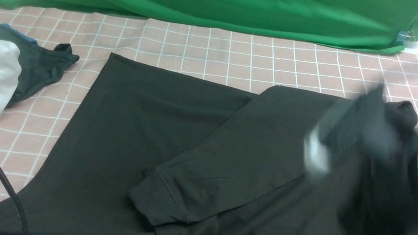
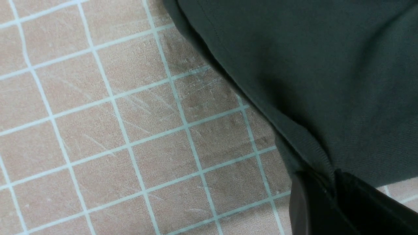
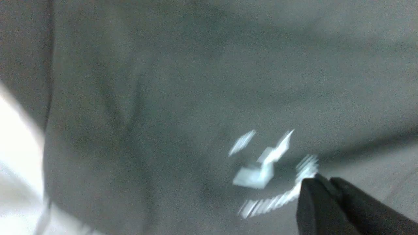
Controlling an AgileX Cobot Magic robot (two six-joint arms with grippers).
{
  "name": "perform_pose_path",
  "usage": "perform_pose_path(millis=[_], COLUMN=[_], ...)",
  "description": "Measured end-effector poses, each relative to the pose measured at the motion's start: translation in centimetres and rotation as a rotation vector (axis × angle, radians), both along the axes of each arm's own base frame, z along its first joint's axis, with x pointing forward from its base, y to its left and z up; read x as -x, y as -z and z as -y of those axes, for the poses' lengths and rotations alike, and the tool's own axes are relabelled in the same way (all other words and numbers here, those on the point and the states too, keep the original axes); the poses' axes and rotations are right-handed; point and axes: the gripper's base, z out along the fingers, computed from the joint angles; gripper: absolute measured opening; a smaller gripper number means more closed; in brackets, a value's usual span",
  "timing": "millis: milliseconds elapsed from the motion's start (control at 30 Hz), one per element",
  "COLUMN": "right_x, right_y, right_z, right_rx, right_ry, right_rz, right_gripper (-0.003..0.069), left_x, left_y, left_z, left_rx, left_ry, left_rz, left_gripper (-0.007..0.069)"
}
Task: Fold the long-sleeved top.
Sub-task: Use both arms simultaneously to clamp the lower edge of the clothing fabric
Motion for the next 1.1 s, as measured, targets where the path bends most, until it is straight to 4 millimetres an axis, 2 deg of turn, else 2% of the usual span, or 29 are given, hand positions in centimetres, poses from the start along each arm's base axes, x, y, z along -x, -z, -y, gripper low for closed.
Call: perform_pose_path(millis=[33,67,100,167,233,367,433,500,700,967,1100], right_x=[1.3,1.4,3.0,5.4,6.2,8.5,8.9,9.0,8.3,7.7,7.6], right_y=[1.3,1.3,3.0,5.1,5.8,8.3,9.0,9.5,10.7,12.1,12.1], right_z=[0.1,0.0,0.0,-0.1,0.0,0.7,1.1,1.5,1.3,0.6,0.6], right_rx=[0.038,0.037,0.092,0.173,0.202,0.283,0.299,0.316,0.373,0.388,0.392], right_ry=[-0.057,-0.066,-0.151,-0.276,-0.322,-0.453,-0.473,-0.493,-0.499,-0.456,-0.448], right_rz=[-0.036,-0.035,-0.078,-0.110,-0.114,-0.131,-0.137,-0.135,-0.147,-0.149,-0.136], right_gripper=[0.0062,0.0062,0.0068,0.0104,0.0135,0.0417,0.0519,0.0568,0.0527,0.0522,0.0463], left_x=[0.0,0.0,0.0,0.0,0.0,0.0,0.0,0.0,0.0,0.0,0.0], left_y=[0.0,0.0,0.0,0.0,0.0,0.0,0.0,0.0,0.0,0.0,0.0], left_z=[0.0,0.0,0.1,0.1,0.1,0.1,0.1,0.1,0.2,0.3,0.3], left_rx=[0.004,0.005,0.009,0.011,0.011,0.011,0.011,0.012,0.025,0.030,0.031], left_ry=[0.000,0.000,-0.001,-0.001,-0.001,-0.001,-0.001,-0.001,-0.001,-0.002,-0.002], left_rz=[0.001,0.001,0.001,0.001,0.001,0.001,0.001,0.001,0.000,-0.001,-0.001], left_gripper=[0.0050,0.0050,0.0050,0.0050,0.0050,0.0050,0.0050,0.0050,0.0050,0.0050,0.0050])
